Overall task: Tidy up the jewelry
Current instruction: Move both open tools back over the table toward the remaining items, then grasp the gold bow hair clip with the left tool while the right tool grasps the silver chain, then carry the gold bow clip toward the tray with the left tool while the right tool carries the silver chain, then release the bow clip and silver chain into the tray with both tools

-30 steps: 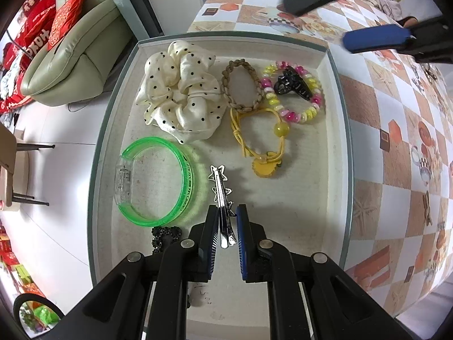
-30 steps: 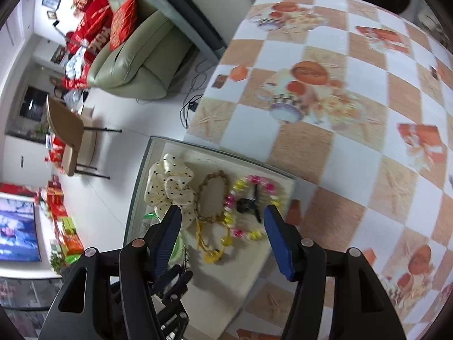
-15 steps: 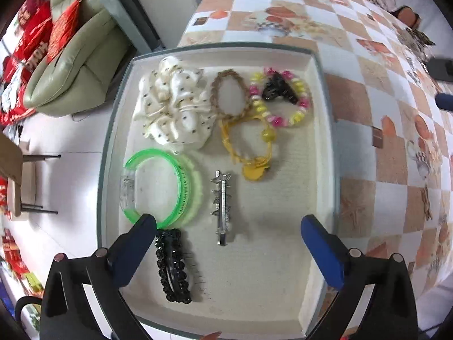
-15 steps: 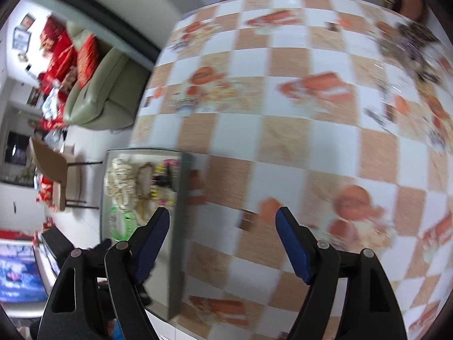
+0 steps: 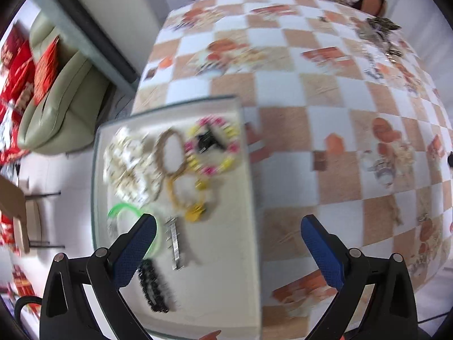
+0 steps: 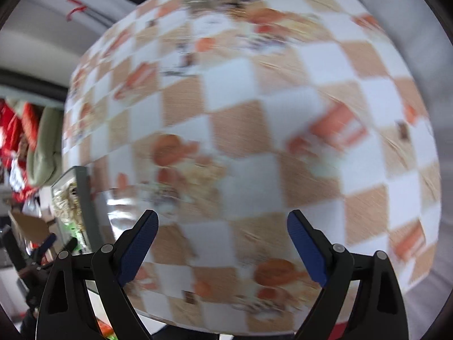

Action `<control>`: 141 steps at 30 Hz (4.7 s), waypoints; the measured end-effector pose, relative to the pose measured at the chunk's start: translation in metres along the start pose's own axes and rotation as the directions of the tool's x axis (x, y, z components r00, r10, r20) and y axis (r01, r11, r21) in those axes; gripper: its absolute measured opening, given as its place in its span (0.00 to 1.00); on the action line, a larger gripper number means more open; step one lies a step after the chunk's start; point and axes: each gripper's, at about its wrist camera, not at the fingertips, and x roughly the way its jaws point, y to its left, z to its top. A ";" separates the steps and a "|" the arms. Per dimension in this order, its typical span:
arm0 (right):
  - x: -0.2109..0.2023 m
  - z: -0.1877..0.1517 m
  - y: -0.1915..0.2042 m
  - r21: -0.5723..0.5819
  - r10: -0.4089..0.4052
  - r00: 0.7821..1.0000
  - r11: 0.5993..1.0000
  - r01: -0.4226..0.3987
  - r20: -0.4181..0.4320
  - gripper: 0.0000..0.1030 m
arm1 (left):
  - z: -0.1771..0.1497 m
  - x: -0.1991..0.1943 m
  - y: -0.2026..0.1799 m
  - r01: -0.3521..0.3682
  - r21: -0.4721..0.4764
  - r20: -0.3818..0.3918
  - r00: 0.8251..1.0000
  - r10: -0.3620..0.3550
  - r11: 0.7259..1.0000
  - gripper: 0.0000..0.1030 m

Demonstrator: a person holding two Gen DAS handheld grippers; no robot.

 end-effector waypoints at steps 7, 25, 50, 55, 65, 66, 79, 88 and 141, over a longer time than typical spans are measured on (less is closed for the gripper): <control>0.007 -0.033 -0.036 0.026 -0.062 0.997 0.998 0.064 -0.052 0.91 | 0.034 -0.016 -0.033 0.074 0.078 -0.011 0.997 -0.073 0.994 1.00; 0.052 -0.065 -0.002 -0.238 -0.173 0.984 0.958 0.159 -0.038 0.62 | 0.016 0.013 -0.104 0.288 0.106 -0.190 0.945 -0.265 0.952 1.00; 0.039 -0.073 -0.031 -0.246 -0.249 0.968 0.936 0.250 0.036 0.31 | 0.011 0.036 -0.197 0.221 0.254 -0.214 0.962 -0.168 0.941 0.66; 0.043 -0.070 -0.021 -0.247 -0.248 0.968 0.937 0.249 0.036 0.31 | 0.008 0.030 -0.214 0.193 0.315 -0.191 0.972 -0.137 0.929 0.36; 0.043 -0.064 -0.020 -0.230 -0.224 0.974 0.947 0.223 0.025 0.31 | 0.013 0.020 -0.191 0.326 0.222 -0.202 0.938 -0.284 0.919 0.22; 0.040 -0.062 -0.021 -0.222 -0.213 0.977 0.951 0.213 0.026 0.31 | 0.015 0.019 -0.188 0.332 0.213 -0.197 0.936 -0.292 0.919 0.22; 0.012 -0.040 -0.002 -0.243 -0.147 0.989 0.958 0.149 0.030 0.31 | 0.014 -0.007 -0.119 0.344 0.161 -0.125 0.937 -0.327 0.925 0.22; 0.012 -0.040 0.022 -0.283 -0.137 0.990 0.949 0.138 0.022 0.31 | 0.020 -0.011 -0.118 0.331 0.135 -0.082 0.943 -0.323 0.934 0.22; 0.063 -0.091 0.327 -0.801 -0.012 0.991 0.590 -0.102 -0.136 0.31 | -0.083 -0.009 0.111 0.141 -0.386 0.010 0.989 -0.149 0.912 0.23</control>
